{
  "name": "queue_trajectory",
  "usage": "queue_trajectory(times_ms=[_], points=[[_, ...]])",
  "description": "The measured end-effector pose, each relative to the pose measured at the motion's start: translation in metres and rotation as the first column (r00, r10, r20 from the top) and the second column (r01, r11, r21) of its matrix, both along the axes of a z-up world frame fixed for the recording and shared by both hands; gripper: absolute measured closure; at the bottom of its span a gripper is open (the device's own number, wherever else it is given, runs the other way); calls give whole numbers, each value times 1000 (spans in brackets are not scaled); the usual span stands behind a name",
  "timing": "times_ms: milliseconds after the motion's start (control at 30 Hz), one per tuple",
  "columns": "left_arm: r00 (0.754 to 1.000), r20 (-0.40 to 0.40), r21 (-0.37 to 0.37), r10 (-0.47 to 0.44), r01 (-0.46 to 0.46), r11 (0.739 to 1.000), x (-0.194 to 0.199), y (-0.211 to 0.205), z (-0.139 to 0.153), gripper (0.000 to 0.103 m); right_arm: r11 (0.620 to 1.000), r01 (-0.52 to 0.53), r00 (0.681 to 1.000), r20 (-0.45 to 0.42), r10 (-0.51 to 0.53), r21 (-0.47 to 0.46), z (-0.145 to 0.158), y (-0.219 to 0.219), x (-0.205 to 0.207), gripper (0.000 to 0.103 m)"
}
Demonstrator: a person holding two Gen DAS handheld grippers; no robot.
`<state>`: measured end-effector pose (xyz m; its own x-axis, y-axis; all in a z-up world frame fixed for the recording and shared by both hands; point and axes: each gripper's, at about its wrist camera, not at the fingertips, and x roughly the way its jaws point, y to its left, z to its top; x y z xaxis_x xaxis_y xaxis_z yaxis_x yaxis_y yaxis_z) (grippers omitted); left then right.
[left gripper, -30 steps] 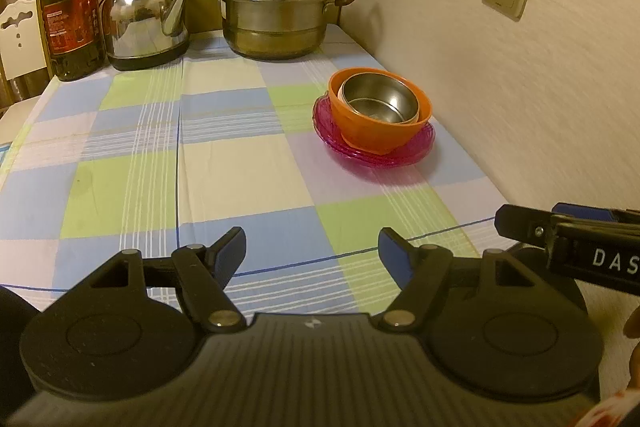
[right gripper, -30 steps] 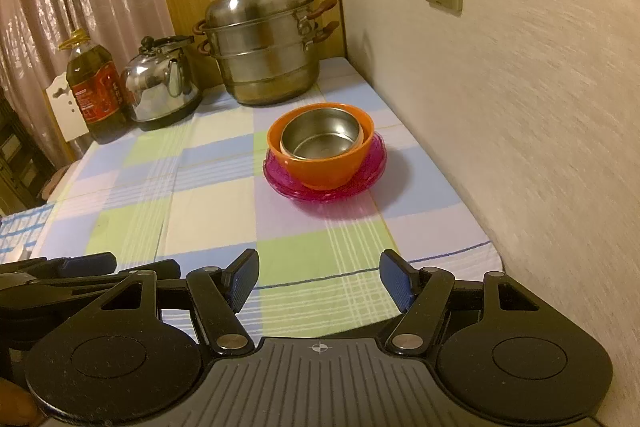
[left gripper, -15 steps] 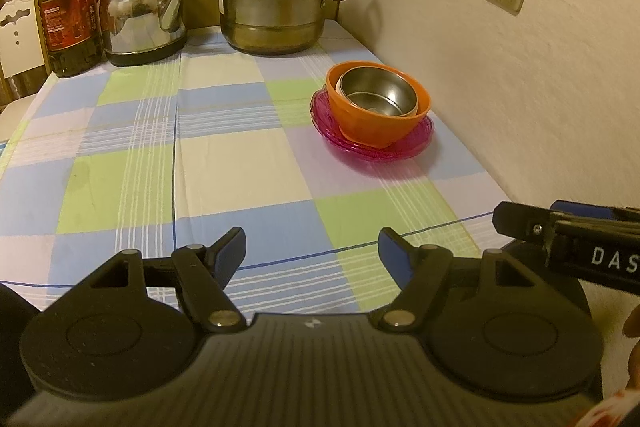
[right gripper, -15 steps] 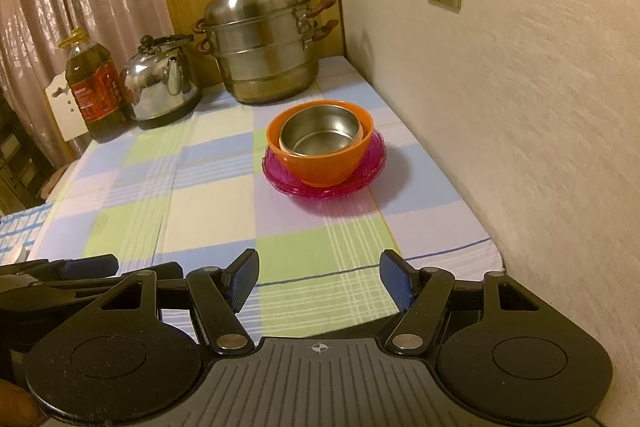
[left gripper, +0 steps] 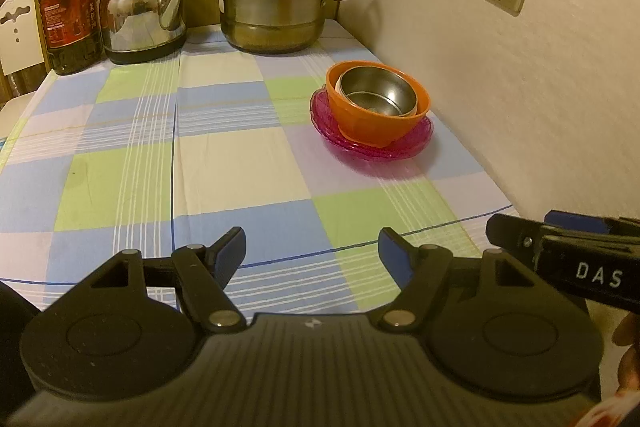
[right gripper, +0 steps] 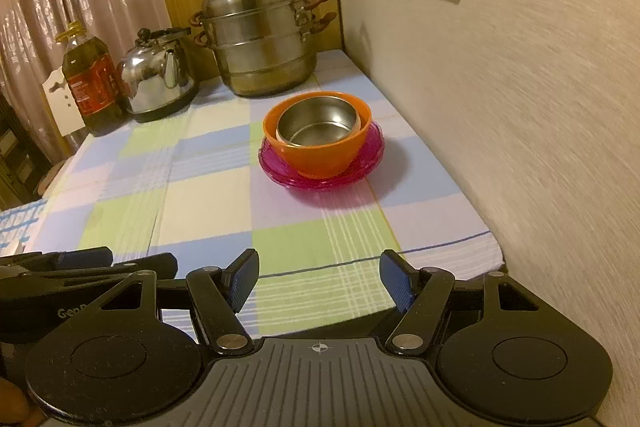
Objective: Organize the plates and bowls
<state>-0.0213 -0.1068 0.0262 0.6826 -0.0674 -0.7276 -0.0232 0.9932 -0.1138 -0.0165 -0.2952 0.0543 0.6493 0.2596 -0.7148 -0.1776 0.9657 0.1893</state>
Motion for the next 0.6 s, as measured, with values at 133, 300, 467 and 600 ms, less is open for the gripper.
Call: queue_trajectory(times_ms=[133,300,467,600], points=[[1000,4,-1,-3,3,1000,0,0,1,32,1000,5,1000,-1,-5,-2,-1,-1,2,36],[1000,6,-2,-6,6,1000,-1,0,3,32,1000,7,1000,1,-7,-2,-2,-1,2,36],[1000,11,-3,-6,6,1000,-2,0,4,32,1000,9,1000,-4,-9,0,-2,-2,2,36],[1000,10,-3,-7,7,1000,-1,1,4,32,1000,8,1000,-2,-8,0,-2,-2,2,36]])
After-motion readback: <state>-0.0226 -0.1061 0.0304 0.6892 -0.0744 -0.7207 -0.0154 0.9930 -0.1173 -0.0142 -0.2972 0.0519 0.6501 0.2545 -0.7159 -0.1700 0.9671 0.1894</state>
